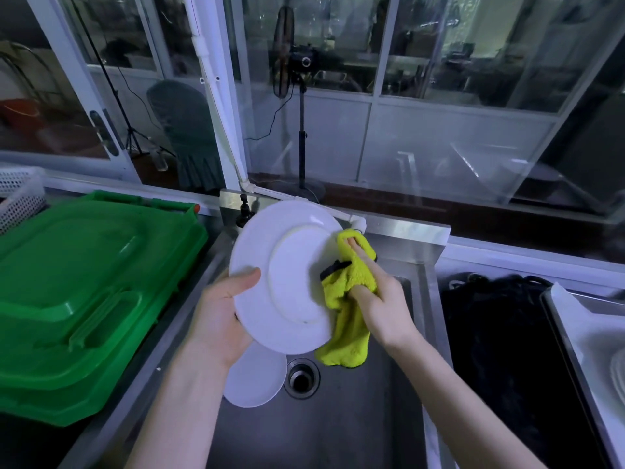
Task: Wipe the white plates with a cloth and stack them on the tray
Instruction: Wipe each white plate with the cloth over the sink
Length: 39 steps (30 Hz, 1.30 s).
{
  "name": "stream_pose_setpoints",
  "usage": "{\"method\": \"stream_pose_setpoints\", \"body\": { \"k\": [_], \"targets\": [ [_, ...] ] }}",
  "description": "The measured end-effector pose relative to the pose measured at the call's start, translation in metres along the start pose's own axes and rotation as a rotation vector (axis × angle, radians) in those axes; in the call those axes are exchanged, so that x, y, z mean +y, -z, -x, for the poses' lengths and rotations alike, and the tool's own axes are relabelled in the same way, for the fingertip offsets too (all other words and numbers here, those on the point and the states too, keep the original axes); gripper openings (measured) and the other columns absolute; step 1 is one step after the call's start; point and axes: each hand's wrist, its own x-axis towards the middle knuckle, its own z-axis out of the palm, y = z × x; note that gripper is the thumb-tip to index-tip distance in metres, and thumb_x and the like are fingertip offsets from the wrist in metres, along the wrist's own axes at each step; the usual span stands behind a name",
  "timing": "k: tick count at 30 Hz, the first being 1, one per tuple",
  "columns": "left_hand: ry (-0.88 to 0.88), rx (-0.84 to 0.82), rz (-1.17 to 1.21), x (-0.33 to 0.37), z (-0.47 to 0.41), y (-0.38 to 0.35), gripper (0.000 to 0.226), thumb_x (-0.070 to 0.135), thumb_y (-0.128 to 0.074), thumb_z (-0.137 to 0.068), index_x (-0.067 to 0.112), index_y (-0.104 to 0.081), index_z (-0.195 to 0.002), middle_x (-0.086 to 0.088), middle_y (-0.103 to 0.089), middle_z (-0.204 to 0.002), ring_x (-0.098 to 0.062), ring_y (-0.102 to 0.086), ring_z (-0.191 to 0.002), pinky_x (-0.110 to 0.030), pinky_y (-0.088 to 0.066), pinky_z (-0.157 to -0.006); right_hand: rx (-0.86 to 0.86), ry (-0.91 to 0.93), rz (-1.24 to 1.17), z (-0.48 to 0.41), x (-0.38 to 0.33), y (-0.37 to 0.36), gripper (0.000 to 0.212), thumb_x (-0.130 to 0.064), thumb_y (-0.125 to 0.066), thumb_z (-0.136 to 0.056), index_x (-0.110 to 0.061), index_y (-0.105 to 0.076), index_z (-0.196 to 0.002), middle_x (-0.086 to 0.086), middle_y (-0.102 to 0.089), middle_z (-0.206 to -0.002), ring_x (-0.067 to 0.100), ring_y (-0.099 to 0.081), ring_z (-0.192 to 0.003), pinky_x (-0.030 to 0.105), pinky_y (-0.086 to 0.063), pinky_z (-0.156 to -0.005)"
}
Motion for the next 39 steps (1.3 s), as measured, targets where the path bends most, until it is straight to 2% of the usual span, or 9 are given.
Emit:
{"method": "stream_pose_setpoints", "body": {
  "k": [6, 8, 10, 12, 16, 21, 24, 34, 39],
  "targets": [
    [0.041, 0.039, 0.059, -0.008, 0.004, -0.006, 0.041, 0.023, -0.072, -0.065, 0.013, -0.081, -0.103, -0.016, -0.075, -0.116, -0.034, -0.074, -0.103, -0.042, -0.06, -0.075, -0.065, 0.162, 0.046, -0.023, -0.036, 0.01, 0.078, -0.008, -0.045, -0.069, -0.065, -0.044, -0.122, -0.054, -0.034, -0.129, -0.023, -0.022, -0.133, 0.006, -0.017, -0.112],
    [0.011, 0.076, 0.129, -0.011, 0.003, -0.006, 0.034, 0.024, -0.066, -0.073, 0.015, -0.082, -0.102, -0.014, -0.074, -0.118, -0.033, -0.073, -0.105, -0.045, -0.056, -0.082, -0.016, 0.102, -0.03, -0.017, -0.029, 0.009, 0.077, -0.009, -0.045, -0.07, -0.068, -0.047, -0.119, -0.043, -0.043, -0.136, -0.011, -0.031, -0.138, 0.02, -0.022, -0.117],
    [-0.035, 0.119, 0.178, -0.012, 0.0, -0.004, 0.032, 0.027, -0.064, -0.076, 0.019, -0.083, -0.1, -0.011, -0.075, -0.117, -0.029, -0.074, -0.105, -0.043, -0.059, -0.079, 0.035, -0.013, -0.198, -0.003, -0.01, 0.005, 0.069, -0.009, -0.046, -0.071, -0.046, -0.057, -0.128, -0.008, -0.058, -0.138, 0.012, -0.047, -0.133, 0.041, -0.031, -0.117],
    [-0.073, 0.167, 0.226, -0.013, -0.002, -0.002, 0.032, 0.03, -0.064, -0.077, 0.02, -0.083, -0.101, -0.01, -0.075, -0.118, -0.029, -0.073, -0.106, -0.043, -0.061, -0.076, 0.033, -0.095, -0.266, 0.018, 0.008, -0.002, 0.063, -0.01, -0.048, -0.072, -0.02, -0.06, -0.133, 0.0, -0.062, -0.128, 0.016, -0.054, -0.12, 0.053, -0.035, -0.113],
    [-0.109, 0.239, 0.33, -0.019, -0.007, -0.005, 0.048, 0.032, -0.064, -0.079, 0.012, -0.07, -0.122, -0.013, -0.074, -0.12, -0.031, -0.073, -0.107, -0.045, -0.062, -0.078, -0.031, 0.037, -0.116, 0.059, 0.013, -0.026, 0.076, -0.021, -0.047, -0.072, -0.052, -0.042, -0.141, -0.029, -0.033, -0.152, 0.002, -0.025, -0.146, 0.024, -0.02, -0.12],
    [0.102, 0.286, 0.295, -0.02, -0.007, -0.025, 0.054, 0.04, -0.064, -0.08, 0.0, -0.074, -0.115, -0.022, -0.076, -0.102, -0.036, -0.076, -0.086, -0.042, -0.062, -0.066, -0.209, 0.307, 0.144, 0.069, -0.003, -0.055, 0.083, -0.022, -0.042, -0.067, -0.021, -0.036, -0.15, -0.01, -0.027, -0.159, 0.009, -0.013, -0.15, 0.027, -0.001, -0.122],
    [0.315, 0.257, 0.241, -0.021, 0.0, -0.027, 0.066, 0.055, -0.063, -0.081, -0.005, -0.077, -0.105, -0.031, -0.071, -0.111, -0.045, -0.073, -0.097, -0.049, -0.056, -0.086, -0.281, 0.381, 0.254, 0.059, -0.01, -0.054, 0.089, -0.025, -0.04, -0.062, -0.024, -0.034, -0.151, -0.013, -0.026, -0.16, 0.01, -0.011, -0.151, 0.032, 0.003, -0.123],
    [-0.102, 0.307, 0.412, -0.014, -0.005, -0.015, 0.041, 0.03, -0.058, -0.094, 0.01, -0.064, -0.129, -0.014, -0.073, -0.121, -0.03, -0.072, -0.109, -0.05, -0.054, -0.093, -0.082, 0.277, 0.154, 0.062, 0.01, -0.027, 0.082, -0.016, -0.044, -0.069, -0.018, -0.035, -0.15, -0.007, -0.027, -0.16, 0.016, -0.016, -0.151, 0.039, -0.011, -0.123],
    [0.2, 0.251, 0.29, -0.02, 0.003, -0.03, 0.051, 0.047, -0.061, -0.086, 0.0, -0.08, -0.095, -0.022, -0.077, -0.094, -0.035, -0.077, -0.079, -0.043, -0.062, -0.061, -0.276, 0.479, 0.367, 0.064, -0.01, -0.049, 0.091, -0.02, -0.045, -0.061, -0.022, -0.035, -0.152, -0.01, -0.03, -0.158, 0.017, -0.025, -0.147, 0.046, -0.017, -0.12]
  ]
}}
